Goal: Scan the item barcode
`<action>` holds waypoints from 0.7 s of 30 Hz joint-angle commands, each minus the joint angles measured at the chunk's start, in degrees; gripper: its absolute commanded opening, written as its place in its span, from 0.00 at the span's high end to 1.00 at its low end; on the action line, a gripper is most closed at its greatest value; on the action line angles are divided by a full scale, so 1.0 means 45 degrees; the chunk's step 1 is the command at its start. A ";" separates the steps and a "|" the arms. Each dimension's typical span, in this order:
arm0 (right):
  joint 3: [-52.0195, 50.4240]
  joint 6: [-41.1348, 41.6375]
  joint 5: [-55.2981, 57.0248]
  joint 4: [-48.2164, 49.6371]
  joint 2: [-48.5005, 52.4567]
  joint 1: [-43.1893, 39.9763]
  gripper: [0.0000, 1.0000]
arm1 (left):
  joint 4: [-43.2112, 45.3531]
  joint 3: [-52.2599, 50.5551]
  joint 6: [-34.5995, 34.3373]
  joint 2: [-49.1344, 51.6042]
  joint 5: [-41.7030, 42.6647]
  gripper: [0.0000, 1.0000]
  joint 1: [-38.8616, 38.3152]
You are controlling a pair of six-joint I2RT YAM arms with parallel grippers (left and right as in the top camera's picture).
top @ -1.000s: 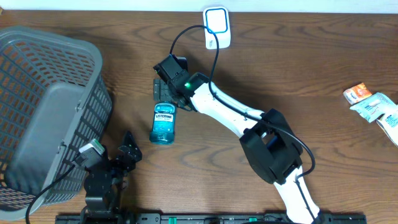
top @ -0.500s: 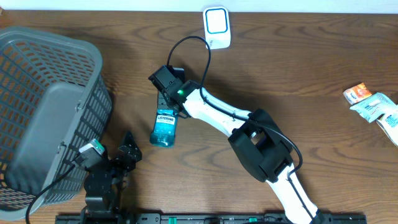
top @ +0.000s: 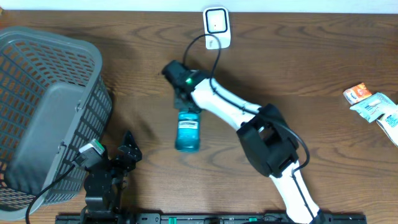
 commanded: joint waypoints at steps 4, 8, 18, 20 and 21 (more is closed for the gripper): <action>0.0296 -0.1190 0.0942 -0.1991 0.0408 -0.1909 0.87 | -0.0262 -0.0112 -0.0015 -0.0092 -0.0160 0.02 0.0039; 0.0612 -0.1987 0.0835 -0.2608 0.0408 -0.2832 0.86 | -0.0262 -0.0112 -0.0019 -0.0092 -0.0160 0.02 0.0039; 0.1384 -0.4104 -0.0393 -0.3186 0.0408 -0.4158 0.50 | -0.0262 -0.0112 -0.0015 -0.0092 -0.0155 0.02 0.0039; 0.1647 -0.4401 -0.0340 -0.3434 0.0408 -0.4221 0.43 | -0.0262 -0.0112 -0.0015 -0.0092 -0.0155 0.02 0.0039; 0.1817 -0.4503 -0.0345 -0.3555 0.0408 -0.4245 0.40 | -0.0262 -0.0112 -0.0015 -0.0092 -0.0155 0.02 0.0039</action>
